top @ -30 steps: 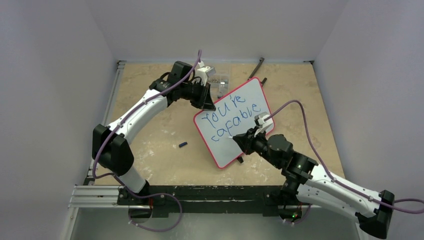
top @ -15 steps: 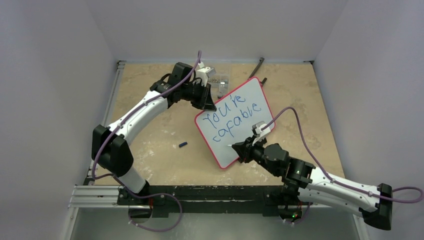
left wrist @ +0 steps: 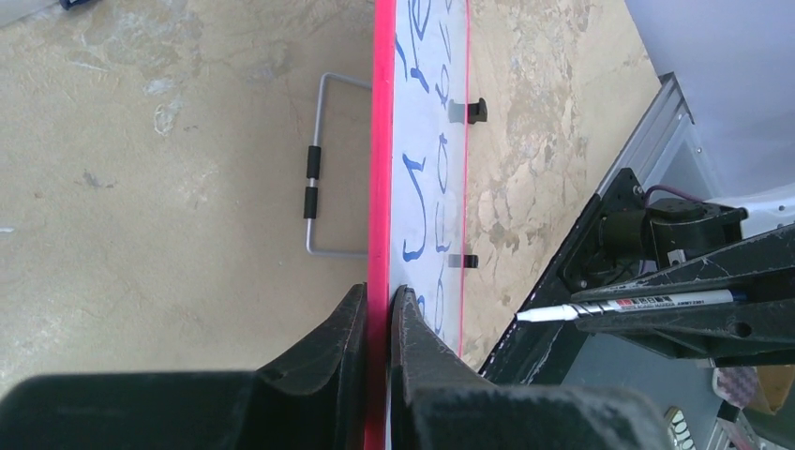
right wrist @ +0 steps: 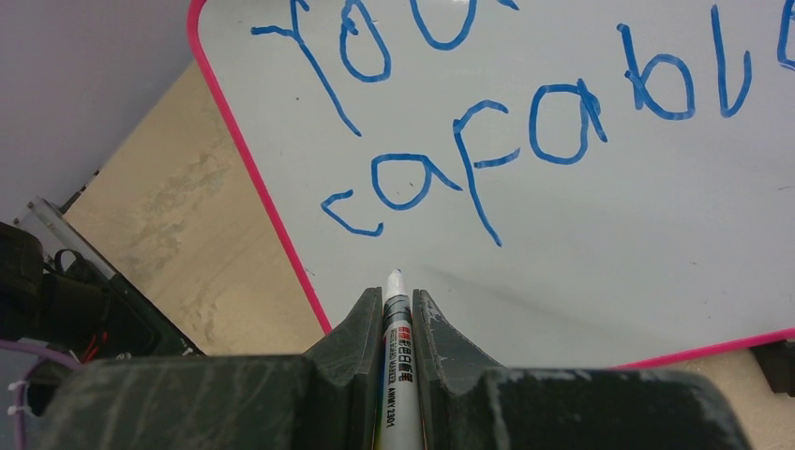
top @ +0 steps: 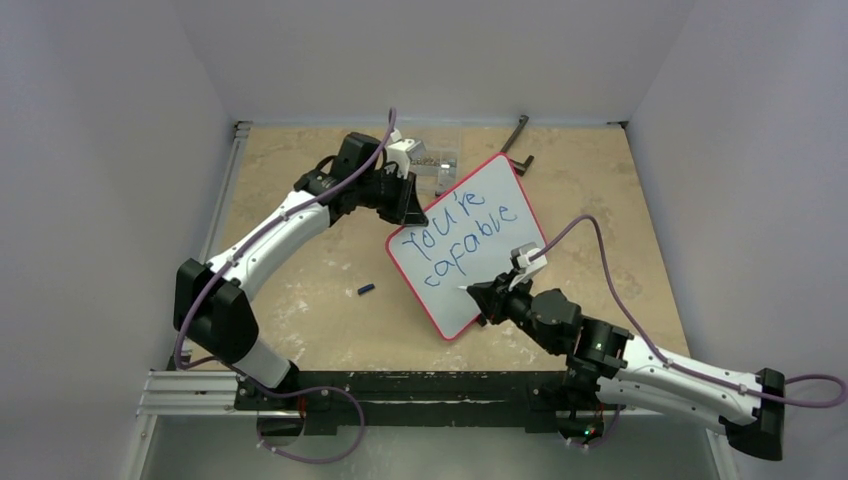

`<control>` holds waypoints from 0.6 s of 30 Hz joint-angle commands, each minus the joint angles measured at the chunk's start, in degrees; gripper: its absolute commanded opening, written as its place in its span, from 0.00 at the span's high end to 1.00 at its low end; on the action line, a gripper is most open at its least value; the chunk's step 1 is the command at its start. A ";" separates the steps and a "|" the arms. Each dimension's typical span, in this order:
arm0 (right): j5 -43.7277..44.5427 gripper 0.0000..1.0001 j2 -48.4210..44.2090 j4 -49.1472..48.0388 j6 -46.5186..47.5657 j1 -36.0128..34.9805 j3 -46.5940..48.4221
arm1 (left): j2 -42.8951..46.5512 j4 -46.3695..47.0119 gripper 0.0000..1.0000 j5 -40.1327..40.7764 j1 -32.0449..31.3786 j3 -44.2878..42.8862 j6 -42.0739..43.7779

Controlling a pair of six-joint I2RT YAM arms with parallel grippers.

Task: Write a sentence on the whiteboard

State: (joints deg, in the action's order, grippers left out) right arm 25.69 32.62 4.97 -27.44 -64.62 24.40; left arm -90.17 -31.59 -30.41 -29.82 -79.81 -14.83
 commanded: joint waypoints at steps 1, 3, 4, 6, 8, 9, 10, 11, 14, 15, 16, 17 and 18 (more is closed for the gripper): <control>1.27 1.00 -0.39 -2.90 -0.77 -0.45 -0.88 | 3.48 0.32 1.00 10.30 0.39 2.78 3.77; 0.88 1.00 0.09 -2.98 -0.69 -0.42 -0.94 | 3.96 0.84 1.00 10.96 0.43 3.94 3.76; 0.77 1.00 0.20 -3.00 -0.76 -0.42 -1.00 | 4.09 1.10 1.00 11.37 0.39 4.60 3.76; 0.58 1.00 -0.05 -3.04 -0.82 -0.45 -1.23 | 4.29 1.59 1.00 11.88 0.38 5.27 3.76; 0.74 1.00 -0.88 -3.15 -0.88 -0.46 -1.53 | 4.22 1.82 1.00 12.19 0.38 5.53 3.80; 0.76 1.00 -1.30 -3.17 -0.85 -0.45 -1.72 | 4.17 1.80 1.00 12.46 0.38 5.61 3.76; 0.76 1.00 -1.68 -3.25 -0.81 -0.42 -1.91 | 4.20 1.89 1.00 12.79 0.40 5.69 3.80; 0.58 1.00 -2.00 -3.48 -0.78 -0.42 -2.17 | 4.21 1.96 1.00 13.02 0.38 5.77 3.77; -1.01 1.00 -2.06 -4.59 -0.41 -0.44 -3.02 | 4.13 2.17 1.00 13.87 0.40 5.81 3.58; -1.58 1.00 -1.85 -5.87 -0.22 -0.44 -3.37 | 4.08 2.24 1.00 14.04 0.39 5.81 3.50; -2.02 1.00 -1.40 -6.56 -0.16 -0.47 -3.60 | 4.10 2.28 1.00 14.27 0.39 5.81 3.45; -2.34 1.00 -1.02 -6.97 -0.10 -0.44 -3.72 | 4.09 2.37 1.00 14.47 0.45 5.87 3.32; -2.52 1.00 -0.61 -7.28 -0.09 -0.42 -3.82 | 4.03 2.41 1.00 14.64 0.45 5.89 3.27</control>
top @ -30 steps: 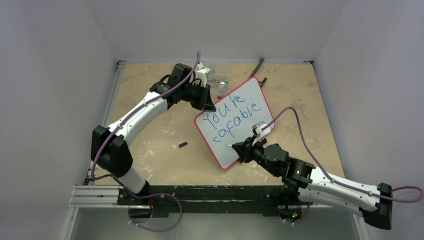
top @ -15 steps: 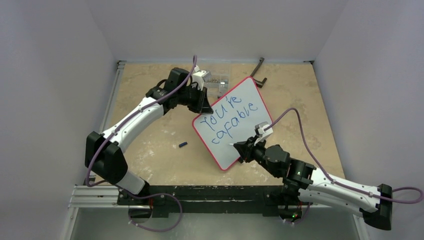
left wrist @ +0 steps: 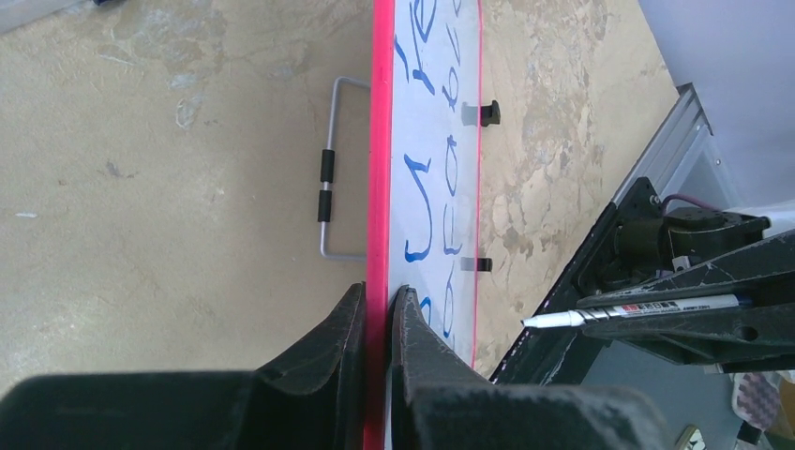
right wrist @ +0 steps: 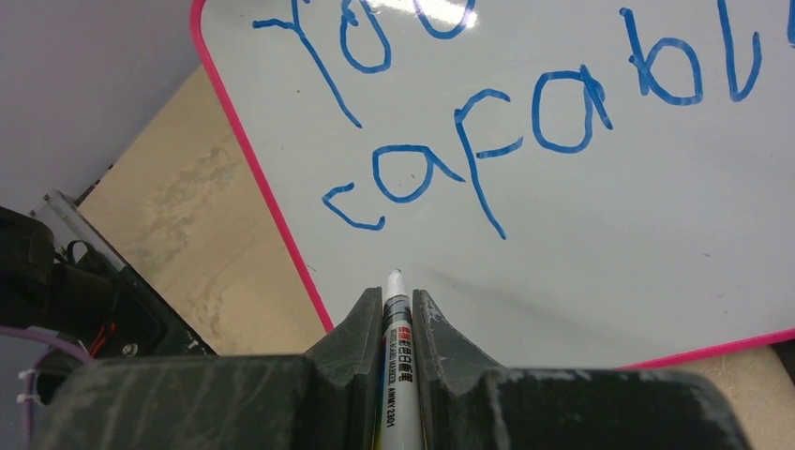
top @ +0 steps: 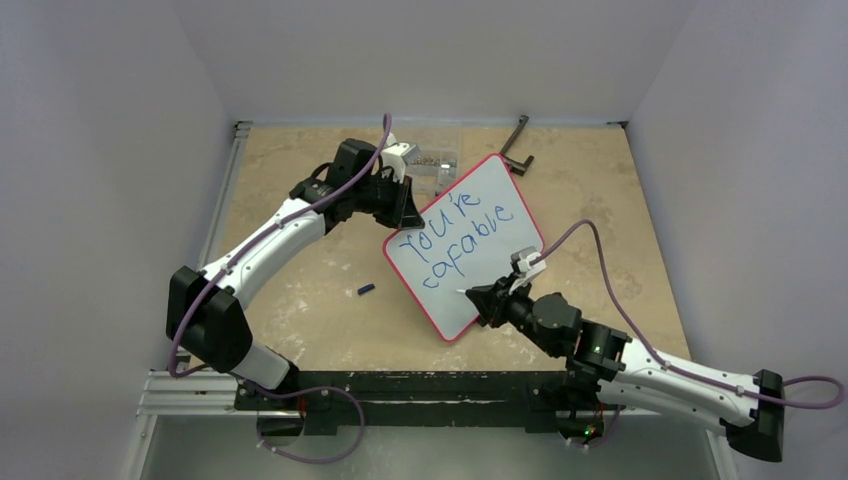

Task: Write a sentence on the whiteboard

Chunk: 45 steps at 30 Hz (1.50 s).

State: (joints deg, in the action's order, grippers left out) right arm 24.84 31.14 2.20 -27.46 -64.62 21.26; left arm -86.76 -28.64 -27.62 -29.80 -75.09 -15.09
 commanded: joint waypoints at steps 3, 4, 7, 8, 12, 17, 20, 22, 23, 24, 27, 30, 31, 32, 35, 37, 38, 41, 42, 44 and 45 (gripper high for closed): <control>-1.89 1.00 1.53 -5.51 0.19 -0.48 -1.04 | 0.37 -0.54 1.00 12.12 0.46 1.17 3.36; -2.01 1.00 1.60 -5.92 0.28 -0.43 -1.16 | 0.24 -0.47 1.00 12.14 0.45 1.12 3.32; -2.31 1.00 2.09 -7.28 0.48 -0.42 -1.64 | 0.06 -0.36 1.00 12.22 0.55 1.12 3.07; -2.03 1.00 2.63 -7.51 0.46 -0.43 -1.73 | 0.00 -0.29 1.00 12.28 0.68 1.15 3.01; 0.67 1.00 5.88 -7.91 -0.32 -0.44 -1.65 | 0.09 -0.36 1.00 12.56 0.86 1.17 2.72; 3.97 1.00 9.95 -9.11 -1.33 -0.42 -1.82 | 0.10 -0.46 1.00 12.81 0.97 1.25 2.29; 5.23 1.00 11.09 -9.81 -1.74 -0.48 -2.11 | 0.08 -0.46 1.00 12.95 1.03 1.34 2.09; 5.39 1.00 11.54 -10.50 -1.74 -0.45 -2.33 | 0.10 -0.37 1.00 12.98 0.97 1.35 2.00; 5.27 1.00 11.86 -10.80 -1.74 -0.42 -2.40 | 0.10 -0.36 1.00 12.97 0.97 1.35 1.93; 5.04 1.00 12.51 -11.05 -1.75 -0.44 -2.44 | 0.09 -0.36 1.00 13.01 0.97 1.35 1.91; 3.66 1.00 13.89 -12.31 -1.42 -0.42 -2.73 | -0.03 -0.27 1.00 13.00 0.97 1.37 1.74; 1.42 1.00 15.00 -14.09 -1.17 -0.46 -3.29 | 0.06 -0.14 1.00 13.02 0.97 1.43 1.66; 0.90 1.00 15.34 -14.50 -1.12 -0.49 -3.44 | -0.06 -0.18 1.00 12.92 0.97 1.48 1.65; 0.50 1.00 15.61 -14.66 -1.09 -0.52 -3.54 | -0.12 -0.18 1.00 12.94 1.00 1.52 1.65; -0.71 1.00 15.75 -14.80 -0.82 -0.59 -3.74 | -0.17 -0.18 1.00 12.93 0.97 1.53 1.57; -1.07 1.00 15.54 -14.53 -1.08 -0.59 -3.81 | -0.18 -0.08 1.00 12.95 0.98 1.51 1.56; -1.18 1.00 15.60 -14.24 -1.29 -0.59 -3.77 | -0.22 -0.04 1.00 12.97 1.02 1.52 1.56; -1.05 1.00 16.60 -12.83 -3.32 -0.67 -3.70 | -0.23 -0.09 1.00 13.07 1.13 1.53 1.56; -0.64 1.00 17.16 -11.70 -4.68 -0.68 -3.60 | -0.10 -0.09 1.00 13.10 1.09 1.53 1.56; 0.66 1.00 17.70 -9.58 -6.65 -0.73 -3.34 | 0.01 -0.10 1.00 13.16 1.06 1.61 1.56; 1.36 1.00 17.61 -8.79 -7.54 -0.69 -3.37 | 0.10 -0.06 1.00 13.18 1.06 1.60 1.56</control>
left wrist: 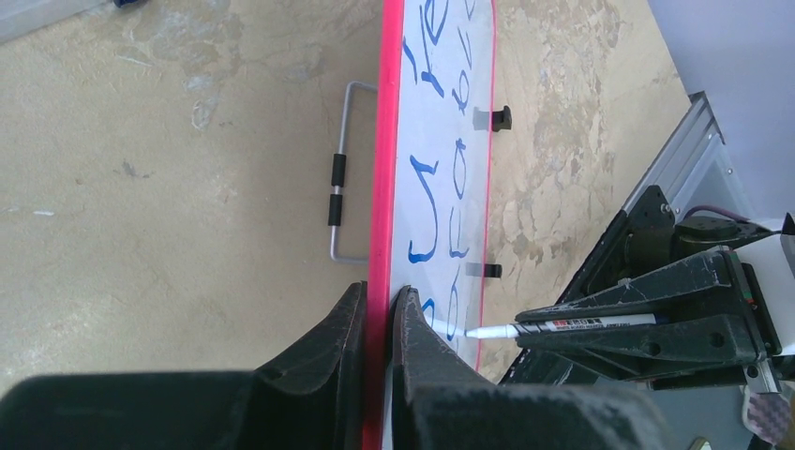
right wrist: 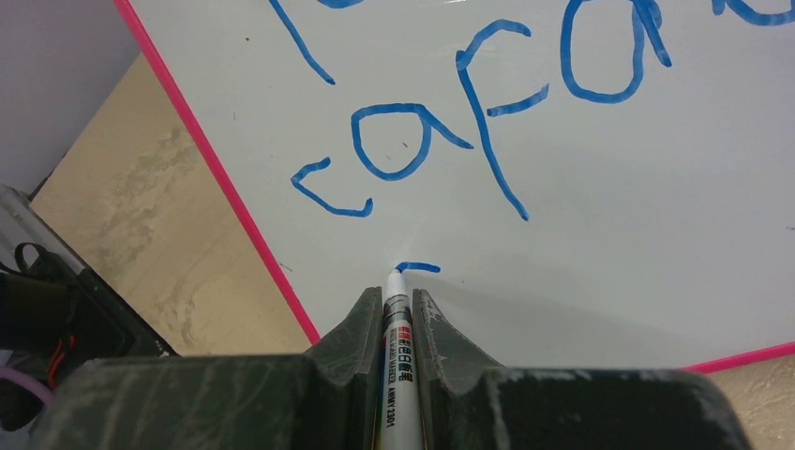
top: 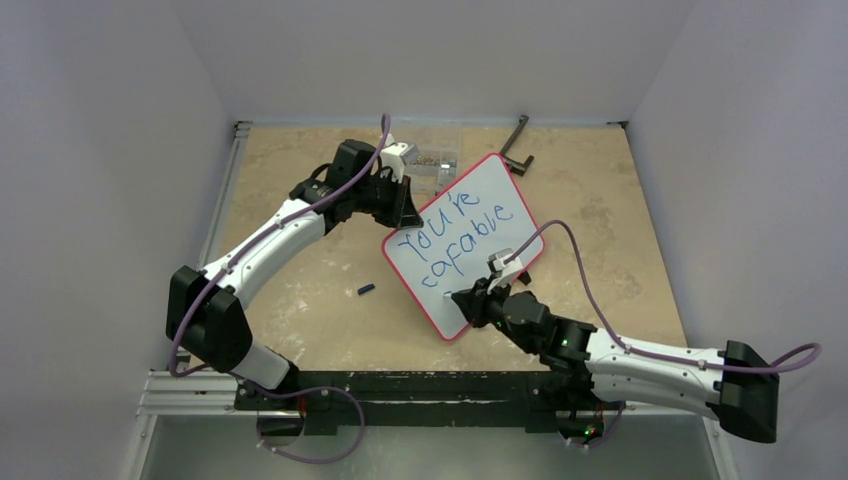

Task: Write a sentence on the whiteboard

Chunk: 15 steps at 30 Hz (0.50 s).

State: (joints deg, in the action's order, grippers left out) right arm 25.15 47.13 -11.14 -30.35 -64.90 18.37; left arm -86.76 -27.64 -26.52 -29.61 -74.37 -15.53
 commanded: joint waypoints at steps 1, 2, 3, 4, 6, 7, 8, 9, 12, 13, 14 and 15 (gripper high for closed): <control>1.28 1.00 1.23 4.95 -5.28 -0.40 -0.59 | 0.10 -1.05 1.00 12.11 0.86 0.89 1.99; 1.68 1.00 1.02 5.50 -6.12 -0.40 -0.69 | 0.14 -1.06 1.00 12.06 0.86 0.89 1.99; 2.22 1.00 0.81 6.12 -6.92 -0.40 -0.69 | 0.18 -1.10 1.00 12.08 0.86 0.89 1.99; 2.53 1.00 0.58 6.61 -7.54 -0.40 -0.70 | 0.25 -1.10 1.00 12.03 0.86 0.89 1.99; 4.27 1.00 0.62 8.53 -9.62 -0.38 -0.35 | 0.36 -1.18 1.00 12.11 0.87 0.84 2.08; 5.01 1.00 0.74 9.46 -10.80 -0.40 -0.08 | 0.40 -1.19 1.00 12.12 0.91 0.89 2.10; 5.85 1.00 0.83 10.42 -11.79 -0.41 0.18 | 0.52 -1.19 1.00 12.11 0.91 0.89 2.08; 6.64 1.00 0.92 10.94 -12.70 -0.43 0.39 | 0.54 -1.19 1.00 12.11 0.95 0.89 2.08; 8.84 1.00 1.16 13.49 -14.67 -0.44 1.10 | 0.50 -1.11 1.00 12.07 0.95 0.98 2.08; 9.53 1.00 1.27 14.23 -15.24 -0.45 1.32 | 0.53 -1.10 1.00 12.03 0.95 0.97 2.08; 10.26 1.00 1.37 14.79 -15.83 -0.40 1.58 | 0.62 -1.10 1.00 12.08 0.95 1.04 2.08; 10.90 1.00 1.52 15.35 -16.63 -0.46 1.80 | 0.60 -1.01 1.00 12.06 1.00 1.04 2.08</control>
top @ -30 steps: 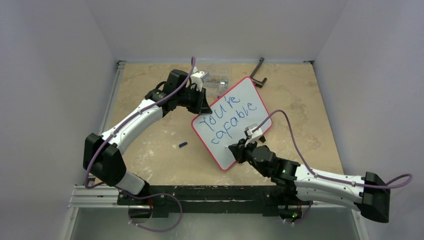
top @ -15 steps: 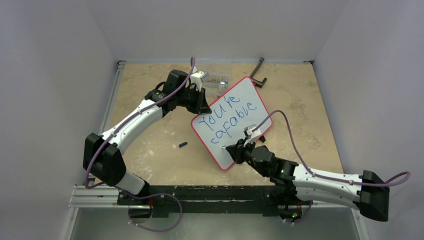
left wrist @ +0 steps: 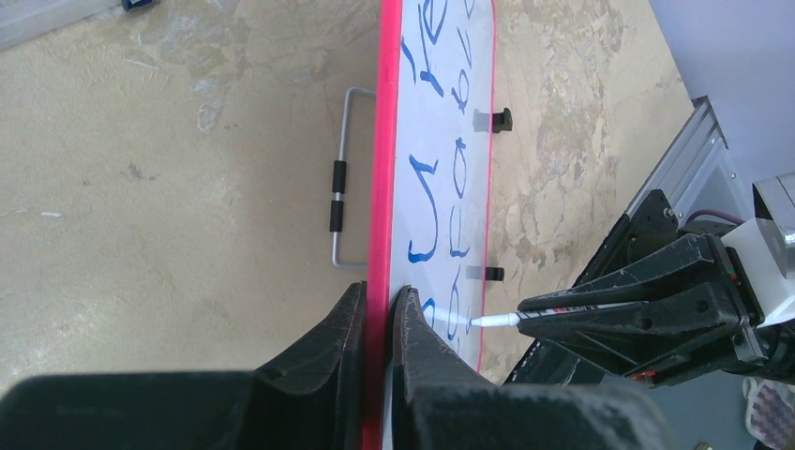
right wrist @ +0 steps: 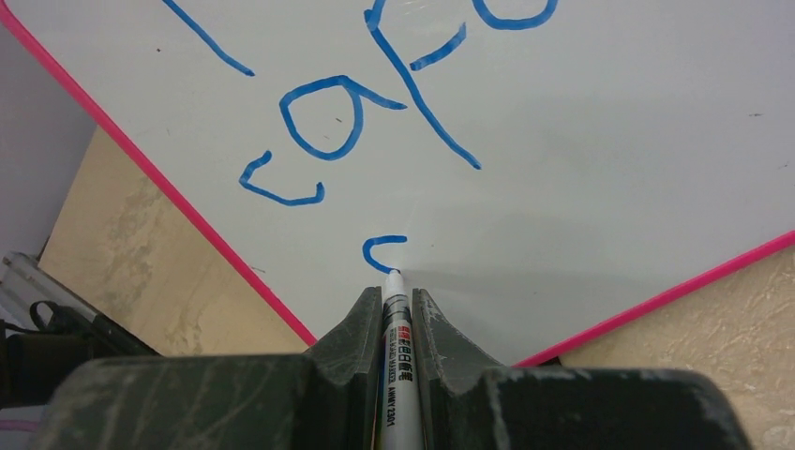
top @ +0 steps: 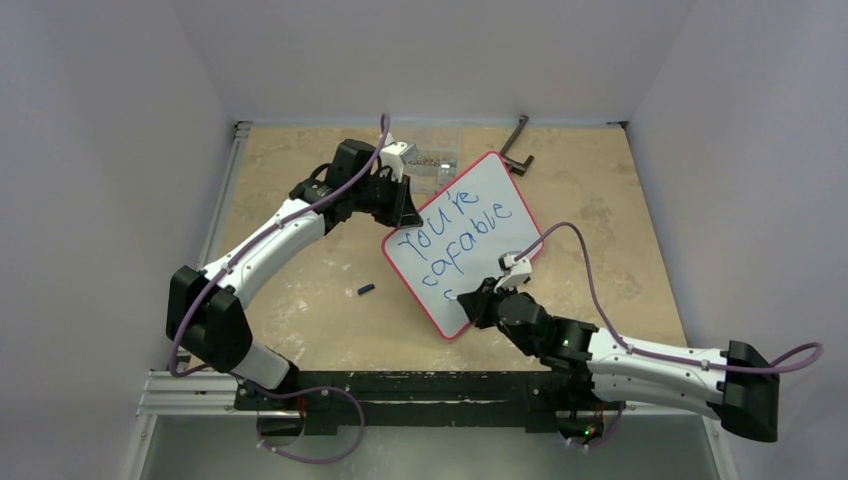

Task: Write a sentence on the whiteboard

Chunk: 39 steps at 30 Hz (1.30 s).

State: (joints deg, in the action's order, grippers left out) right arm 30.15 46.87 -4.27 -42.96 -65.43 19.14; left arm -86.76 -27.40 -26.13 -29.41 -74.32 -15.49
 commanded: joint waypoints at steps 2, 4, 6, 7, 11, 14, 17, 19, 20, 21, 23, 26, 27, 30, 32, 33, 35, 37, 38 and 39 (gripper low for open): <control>7.41 1.00 2.05 10.17 -5.34 0.08 1.63 | 0.67 -1.30 1.00 11.63 0.76 1.10 2.04; 8.92 1.00 2.32 11.37 -6.04 0.12 2.33 | 0.70 -1.15 1.00 11.71 0.76 1.11 2.04; 10.05 1.00 2.55 12.25 -6.42 0.10 2.93 | 0.73 -1.10 1.00 11.72 0.77 1.11 2.04; 10.40 1.00 2.72 12.65 -6.58 0.11 3.34 | 0.72 -1.13 1.00 11.75 0.76 1.11 2.04; 10.27 1.00 4.37 13.28 -7.13 0.05 4.03 | 0.74 -1.08 1.00 11.79 0.76 1.06 1.95; 9.09 1.00 6.18 13.89 -8.11 0.04 4.41 | 0.89 -1.08 1.00 11.85 0.76 1.11 1.88; 7.23 1.00 7.09 13.74 -8.29 -0.01 4.13 | 1.04 -1.17 1.00 11.80 0.76 1.02 1.86; 6.22 1.00 7.56 13.72 -8.48 -0.17 4.09 | 1.07 -1.25 1.00 11.93 0.76 1.11 1.86; 5.89 1.00 7.80 13.75 -8.66 -0.35 4.11 | 1.15 -1.25 1.00 11.97 0.76 1.11 1.81; 5.62 1.00 8.02 13.96 -8.92 -0.51 4.10 | 1.15 -1.19 1.00 11.96 0.77 1.11 1.78; 5.11 1.00 8.55 14.09 -9.28 -0.86 4.24 | 1.20 -1.25 1.00 11.99 0.80 1.11 1.79; 4.92 1.00 9.13 14.53 -9.66 -1.68 4.45 | 1.29 -1.18 1.00 12.15 0.84 1.00 1.70; 4.96 1.00 9.36 14.70 -9.83 -1.96 4.57 | 1.33 -1.19 1.00 12.19 0.84 1.02 1.69; 5.28 1.00 9.77 15.17 -10.26 -2.97 4.92 | 1.33 -1.21 1.00 12.31 0.95 1.02 1.61; 5.65 1.00 9.95 15.63 -10.59 -3.78 5.22 | 1.40 -1.12 1.00 12.38 1.08 1.02 1.53; 5.74 1.00 10.10 15.73 -10.76 -4.21 5.49 | 1.39 -1.10 1.00 12.36 1.15 1.02 1.51; 5.79 1.00 10.35 15.91 -10.98 -4.92 5.84 | 1.49 -1.07 1.00 12.37 1.19 1.02 1.43; 5.88 1.00 10.87 16.10 -11.28 -5.62 6.20 | 1.47 -1.08 1.00 12.41 1.27 0.94 1.37; 6.00 1.00 11.20 16.09 -11.41 -6.16 6.33 | 1.53 -1.08 1.00 12.34 1.28 0.93 1.42; 6.05 1.00 11.65 15.80 -11.44 -6.58 6.59 | 1.59 -1.06 1.00 12.35 1.32 0.98 1.40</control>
State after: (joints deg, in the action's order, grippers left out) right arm 39.22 55.44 8.69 -51.88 -70.70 25.19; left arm -86.15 -26.74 -24.60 -28.53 -74.13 -15.66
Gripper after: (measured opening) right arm 0.096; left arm 0.078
